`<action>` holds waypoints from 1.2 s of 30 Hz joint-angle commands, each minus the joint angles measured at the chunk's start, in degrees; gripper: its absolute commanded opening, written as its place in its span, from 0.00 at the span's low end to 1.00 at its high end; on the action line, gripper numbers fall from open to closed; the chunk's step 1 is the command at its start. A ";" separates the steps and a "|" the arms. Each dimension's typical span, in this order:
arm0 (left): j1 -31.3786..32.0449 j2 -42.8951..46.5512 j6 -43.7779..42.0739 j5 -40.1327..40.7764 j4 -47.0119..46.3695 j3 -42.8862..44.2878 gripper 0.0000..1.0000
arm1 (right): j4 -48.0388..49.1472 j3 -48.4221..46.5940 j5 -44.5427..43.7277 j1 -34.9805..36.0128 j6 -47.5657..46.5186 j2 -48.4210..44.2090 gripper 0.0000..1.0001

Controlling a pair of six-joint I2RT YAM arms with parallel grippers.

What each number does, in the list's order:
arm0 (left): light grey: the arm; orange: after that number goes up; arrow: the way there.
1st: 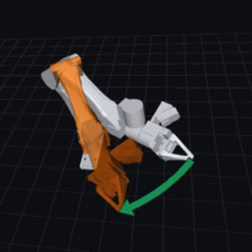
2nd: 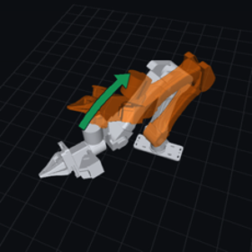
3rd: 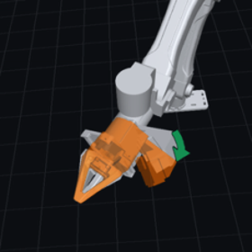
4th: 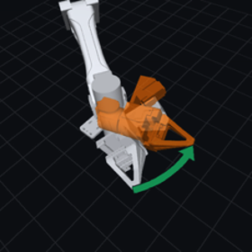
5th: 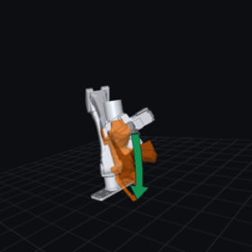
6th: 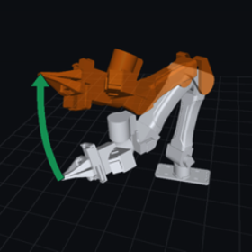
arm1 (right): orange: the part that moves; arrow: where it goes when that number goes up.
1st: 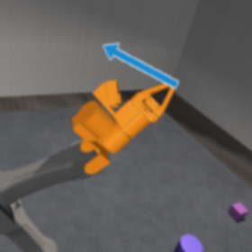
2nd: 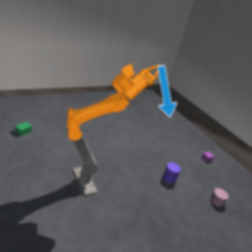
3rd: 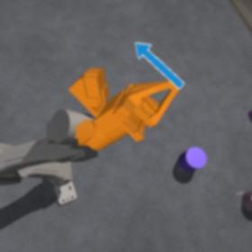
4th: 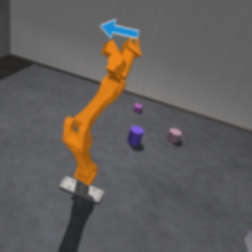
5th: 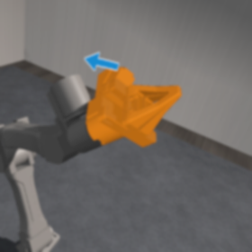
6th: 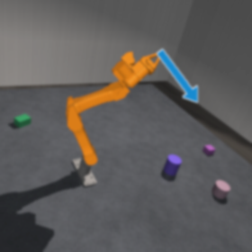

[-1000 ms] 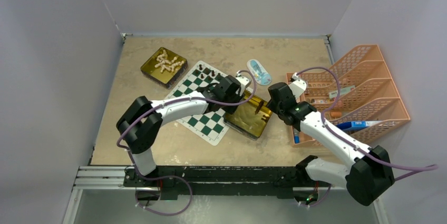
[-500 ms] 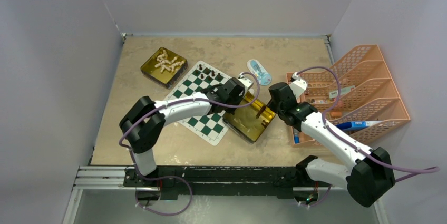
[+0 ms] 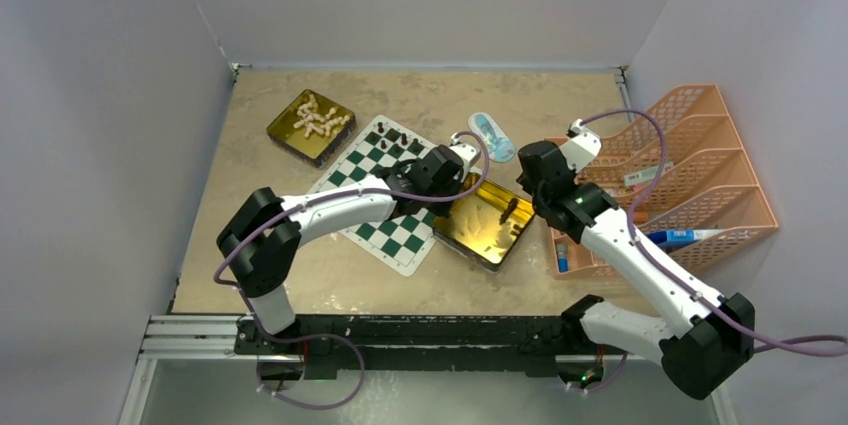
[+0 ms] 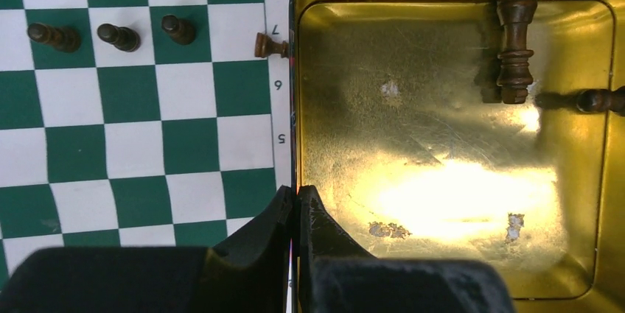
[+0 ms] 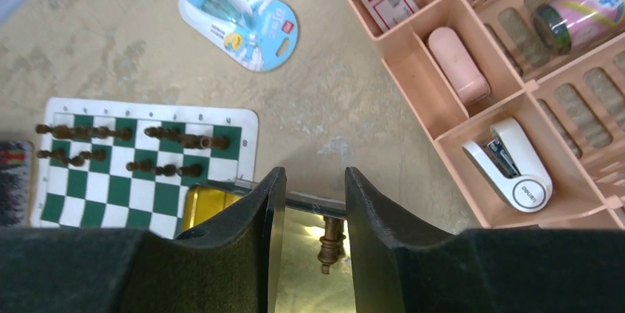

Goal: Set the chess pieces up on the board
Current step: Adjust the storage box at the center of the board.

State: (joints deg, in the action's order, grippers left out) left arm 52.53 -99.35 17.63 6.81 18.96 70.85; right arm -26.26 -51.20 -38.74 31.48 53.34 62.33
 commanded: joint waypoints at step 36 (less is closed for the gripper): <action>-6.76 5.19 13.43 -15.53 -7.91 -1.70 0.38 | 8.13 3.48 14.45 -0.28 -8.73 -1.88 0.39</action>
State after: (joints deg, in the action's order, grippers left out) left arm 51.46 -102.19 29.04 -0.78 12.53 69.21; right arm -21.87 -48.71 -30.33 31.42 47.92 60.75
